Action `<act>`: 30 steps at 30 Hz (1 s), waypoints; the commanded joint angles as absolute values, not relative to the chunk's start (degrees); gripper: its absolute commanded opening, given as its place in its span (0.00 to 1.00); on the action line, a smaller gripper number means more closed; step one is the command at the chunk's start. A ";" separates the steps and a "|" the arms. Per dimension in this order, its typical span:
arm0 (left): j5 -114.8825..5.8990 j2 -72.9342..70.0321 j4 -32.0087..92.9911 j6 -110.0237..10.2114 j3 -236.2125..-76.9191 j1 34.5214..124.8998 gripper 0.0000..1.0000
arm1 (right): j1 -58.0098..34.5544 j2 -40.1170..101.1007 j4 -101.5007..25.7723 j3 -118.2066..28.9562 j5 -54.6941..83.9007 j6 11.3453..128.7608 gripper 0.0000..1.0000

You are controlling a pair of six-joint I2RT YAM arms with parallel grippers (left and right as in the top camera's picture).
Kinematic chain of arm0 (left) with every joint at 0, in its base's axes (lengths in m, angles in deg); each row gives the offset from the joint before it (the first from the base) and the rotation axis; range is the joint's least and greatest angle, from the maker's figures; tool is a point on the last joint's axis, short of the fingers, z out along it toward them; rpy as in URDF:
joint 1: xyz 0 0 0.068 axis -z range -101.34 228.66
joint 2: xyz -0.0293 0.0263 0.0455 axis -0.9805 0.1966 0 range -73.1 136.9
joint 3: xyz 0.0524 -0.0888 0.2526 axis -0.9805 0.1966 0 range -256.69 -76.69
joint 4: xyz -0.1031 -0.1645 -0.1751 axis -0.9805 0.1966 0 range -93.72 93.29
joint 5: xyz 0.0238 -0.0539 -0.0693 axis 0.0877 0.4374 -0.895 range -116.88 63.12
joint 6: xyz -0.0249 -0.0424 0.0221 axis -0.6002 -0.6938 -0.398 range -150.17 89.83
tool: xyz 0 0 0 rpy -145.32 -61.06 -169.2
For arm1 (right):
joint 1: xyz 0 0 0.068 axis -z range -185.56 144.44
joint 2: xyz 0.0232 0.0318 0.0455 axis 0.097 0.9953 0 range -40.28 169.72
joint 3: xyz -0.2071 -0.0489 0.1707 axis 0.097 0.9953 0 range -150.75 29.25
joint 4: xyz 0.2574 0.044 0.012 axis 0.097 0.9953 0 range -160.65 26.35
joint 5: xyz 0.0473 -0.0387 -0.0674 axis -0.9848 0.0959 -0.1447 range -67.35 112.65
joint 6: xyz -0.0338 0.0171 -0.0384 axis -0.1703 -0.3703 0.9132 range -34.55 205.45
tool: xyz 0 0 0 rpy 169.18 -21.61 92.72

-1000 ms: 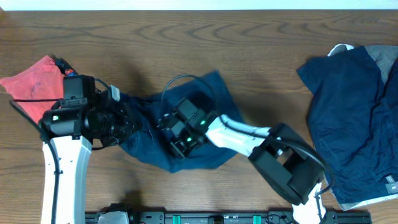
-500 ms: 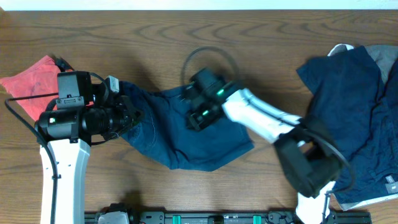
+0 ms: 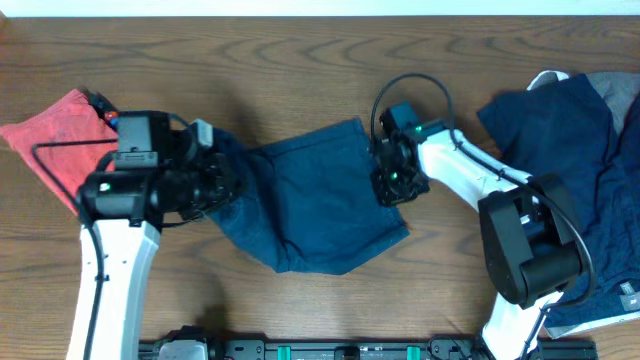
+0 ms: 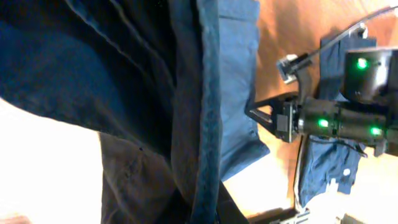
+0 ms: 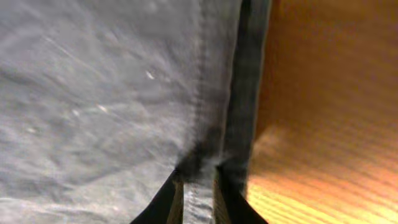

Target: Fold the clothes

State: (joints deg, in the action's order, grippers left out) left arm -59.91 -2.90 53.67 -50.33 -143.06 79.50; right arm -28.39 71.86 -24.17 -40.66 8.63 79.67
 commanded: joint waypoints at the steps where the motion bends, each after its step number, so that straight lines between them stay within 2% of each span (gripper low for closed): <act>1: -60.46 -1.09 52.03 -53.00 -144.72 83.81 0.06 | -28.74 72.14 -25.88 -36.75 8.93 79.98 0.15; 19: -59.19 14.41 30.09 -65.00 -144.72 108.29 0.06 | -32.74 72.14 -27.62 -34.06 8.71 76.70 0.11; 21: -58.95 15.06 27.29 -64.74 -144.72 109.27 0.17 | -32.70 72.12 -27.23 -34.08 8.71 76.06 0.08; 23: -56.26 15.11 25.32 -63.47 -144.74 108.97 0.33 | -32.17 71.83 -25.50 -34.58 9.87 74.95 0.01; 24: -53.92 14.95 24.67 -62.70 -144.83 108.24 0.41 | -31.50 71.48 -24.24 -35.17 11.29 73.22 0.01; 25: -51.96 14.87 24.08 -62.14 -144.87 107.39 0.45 | -30.73 70.98 -22.92 -35.89 12.60 71.91 0.01; 30: -42.34 14.91 19.57 -57.13 -144.85 102.08 0.46 | -24.44 65.47 -14.20 -43.04 20.89 67.71 0.02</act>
